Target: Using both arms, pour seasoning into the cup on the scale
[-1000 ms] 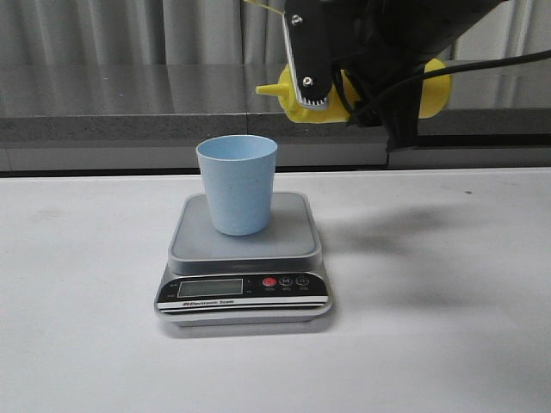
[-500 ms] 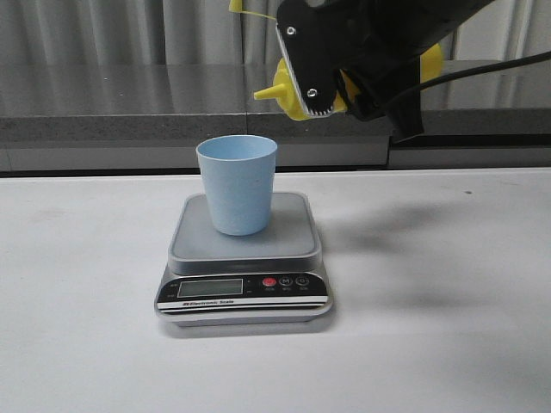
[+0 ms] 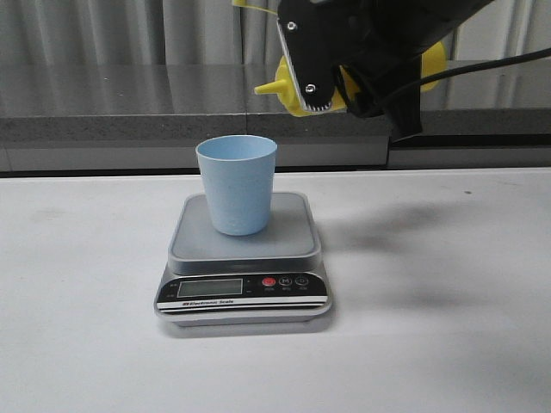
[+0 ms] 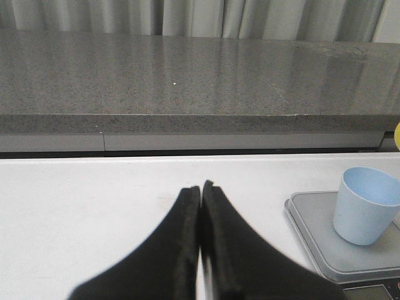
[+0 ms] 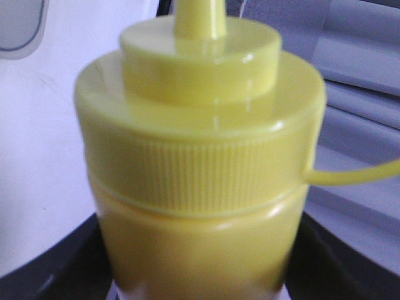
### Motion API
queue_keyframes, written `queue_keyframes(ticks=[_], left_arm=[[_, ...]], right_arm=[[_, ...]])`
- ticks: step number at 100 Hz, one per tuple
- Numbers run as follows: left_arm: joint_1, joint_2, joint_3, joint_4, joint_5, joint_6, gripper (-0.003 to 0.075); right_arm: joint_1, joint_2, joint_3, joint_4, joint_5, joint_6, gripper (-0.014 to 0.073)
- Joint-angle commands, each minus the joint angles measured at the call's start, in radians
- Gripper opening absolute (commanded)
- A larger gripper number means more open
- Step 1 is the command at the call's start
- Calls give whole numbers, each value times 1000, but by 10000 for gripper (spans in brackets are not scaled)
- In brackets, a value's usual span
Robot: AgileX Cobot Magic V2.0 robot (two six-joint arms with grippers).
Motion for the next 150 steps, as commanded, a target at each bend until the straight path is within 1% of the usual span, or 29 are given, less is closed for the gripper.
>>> queue_keyframes(ticks=[1, 19, 48, 55, 63, 70, 84, 106, 117, 127, 140, 150], left_arm=[[4, 7, -26, 0, -79, -10, -20], [4, 7, -26, 0, -79, -10, -20], [4, 7, -26, 0, -79, -10, -20], [4, 7, -26, 0, -79, -10, -20], [4, 7, -26, 0, -79, -10, -20], [4, 7, -26, 0, -79, -10, -20], [4, 7, -26, 0, -79, -10, -20], [4, 7, -26, 0, -79, -10, -20], [4, 7, -26, 0, -79, -10, -20], [4, 7, -26, 0, -79, -10, -20], [4, 7, -26, 0, -79, -10, -20], [4, 7, -26, 0, -79, -10, -20]], right_arm=[[3, -44, -35, -34, 37, 19, 153], [3, -45, -35, -34, 38, 104, 153], [2, -95, -35, -30, 34, 409, 153], [-1, -123, -35, -4, 37, 447, 153], [-13, -154, -35, 53, 22, 449, 153], [-31, -182, -35, 133, -6, 449, 153], [-80, -232, -33, 351, -80, 445, 153], [-160, -285, -30, 642, -194, 395, 153], [-205, -299, -18, 812, -283, 296, 153], [-239, -308, 15, 971, -396, 187, 153], [-269, -314, 100, 1174, -555, 42, 153], [-272, -314, 183, 1345, -684, -77, 153]])
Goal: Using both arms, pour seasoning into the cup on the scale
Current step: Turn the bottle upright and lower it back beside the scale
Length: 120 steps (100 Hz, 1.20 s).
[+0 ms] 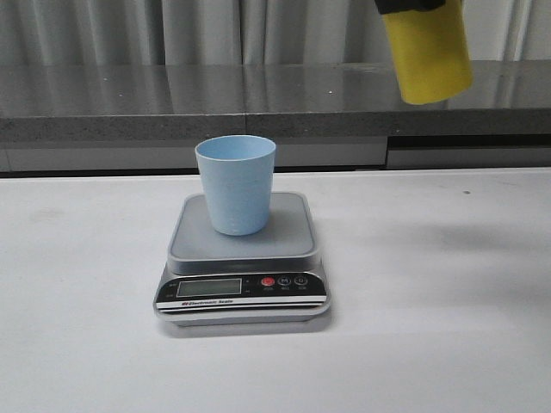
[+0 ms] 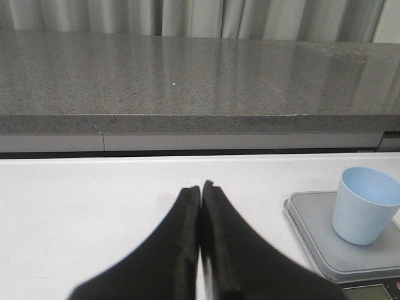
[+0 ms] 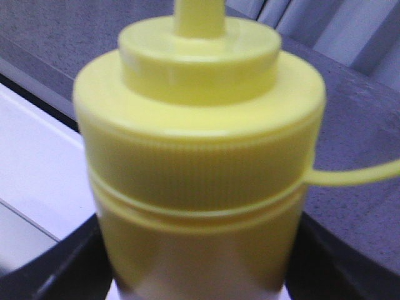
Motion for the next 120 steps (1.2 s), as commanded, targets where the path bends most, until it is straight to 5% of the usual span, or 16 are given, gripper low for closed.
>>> queue_keyframes(ticks=[1, 32, 120], left_arm=[[4, 7, -26, 0, -79, -10, -20], [4, 7, -26, 0, -79, -10, -20], [4, 7, -26, 0, -79, -10, -20]], right_arm=[[-10, -43, 42, 161, -192, -133, 153], [-10, -42, 315, 510, -535, -333, 153], [-10, 286, 382, 480, -881, -309, 153]])
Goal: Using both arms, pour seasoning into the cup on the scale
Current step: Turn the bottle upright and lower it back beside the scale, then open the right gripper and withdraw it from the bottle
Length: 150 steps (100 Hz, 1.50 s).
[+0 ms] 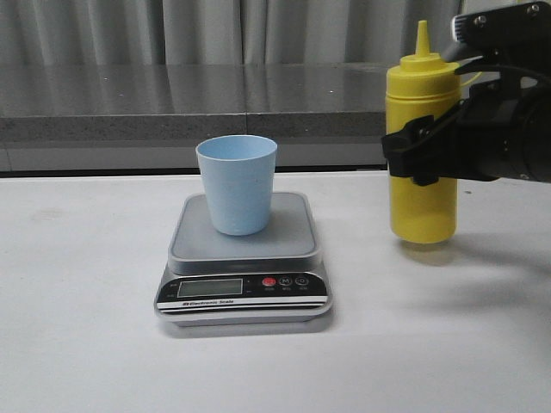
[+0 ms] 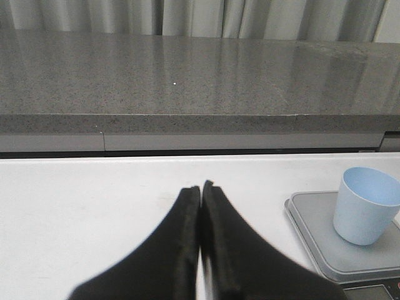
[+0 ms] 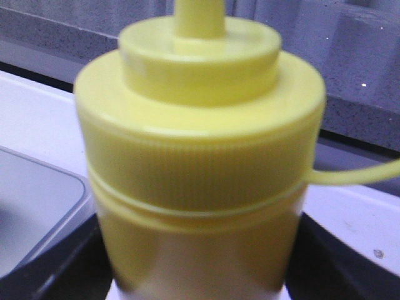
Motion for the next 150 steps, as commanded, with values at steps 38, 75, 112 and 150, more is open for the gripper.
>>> queue_keyframes(ticks=[38, 75, 112, 150], left_arm=[[4, 7, -26, 0, -79, -10, -20], [4, 7, -26, 0, -79, -10, -20], [4, 7, -26, 0, -79, -10, -20], [4, 7, -26, 0, -79, -10, -20]], right_arm=[[-7, 61, -20, -66, -185, 60, 153], [-6, 89, -20, -70, -189, 88, 155], [-6, 89, -19, -69, -204, 88, 557], [-6, 74, 34, -48, -243, 94, 656]])
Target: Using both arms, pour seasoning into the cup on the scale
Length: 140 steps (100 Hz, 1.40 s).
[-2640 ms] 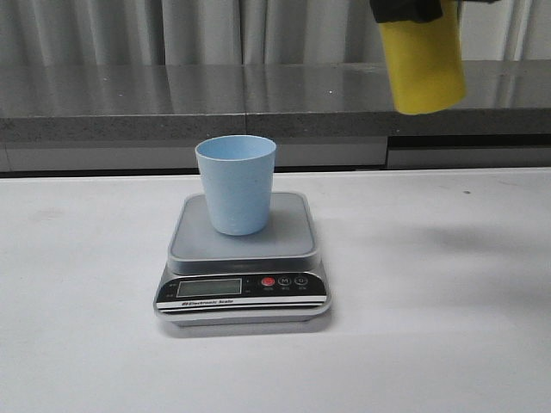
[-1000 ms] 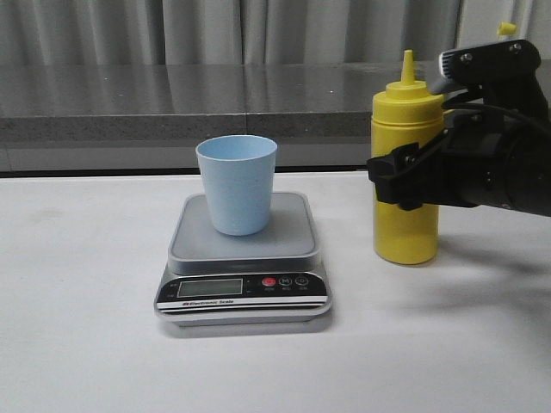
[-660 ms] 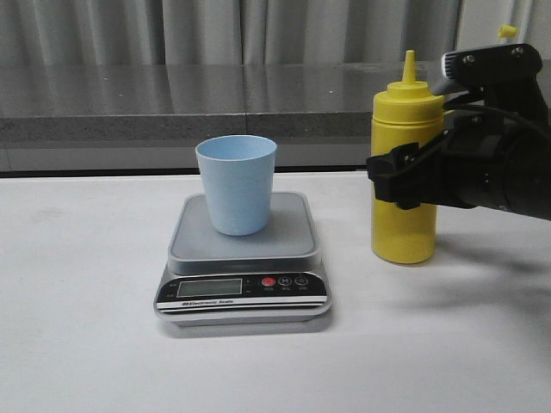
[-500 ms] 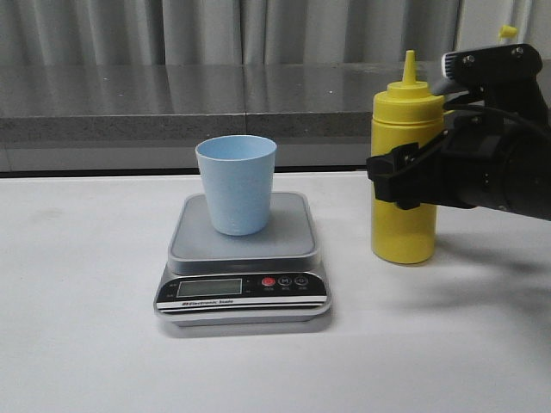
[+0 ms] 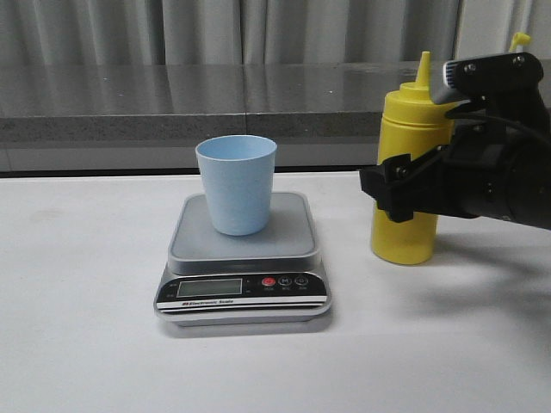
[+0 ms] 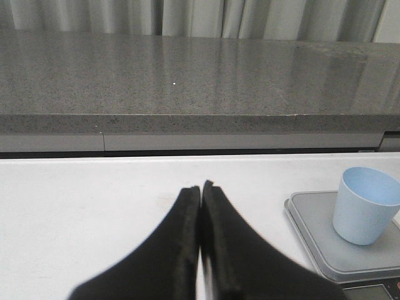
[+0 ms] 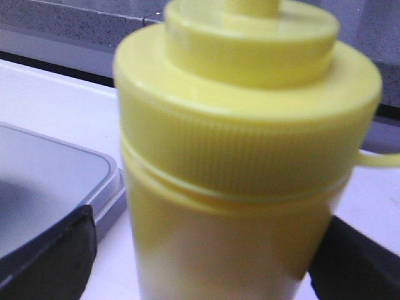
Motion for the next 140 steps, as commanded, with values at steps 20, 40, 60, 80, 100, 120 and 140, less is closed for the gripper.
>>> queue_keyframes(ticks=[20, 40, 60, 80, 100, 120, 140], left_arm=[[4, 7, -26, 0, -79, -10, -20], [4, 7, -26, 0, -79, -10, -20], [4, 7, -26, 0, -79, -10, -20], [4, 7, -26, 0, -79, -10, -20], [4, 7, -26, 0, -79, -10, -20], [4, 7, -26, 0, -79, -10, -20], [4, 7, -26, 0, -79, -10, -20]], right_arm=[[-6, -101, 74, 49, -126, 1, 656], [-6, -199, 171, 102, -138, 1, 656], [-6, -353, 275, 164, -96, 1, 656], [-6, -571, 305, 199, 157, -2, 656], [-6, -829, 305, 273, 409, -118, 656], [-6, -1073, 305, 350, 583, -215, 656], [-6, -1267, 304, 350, 795, -234, 656]])
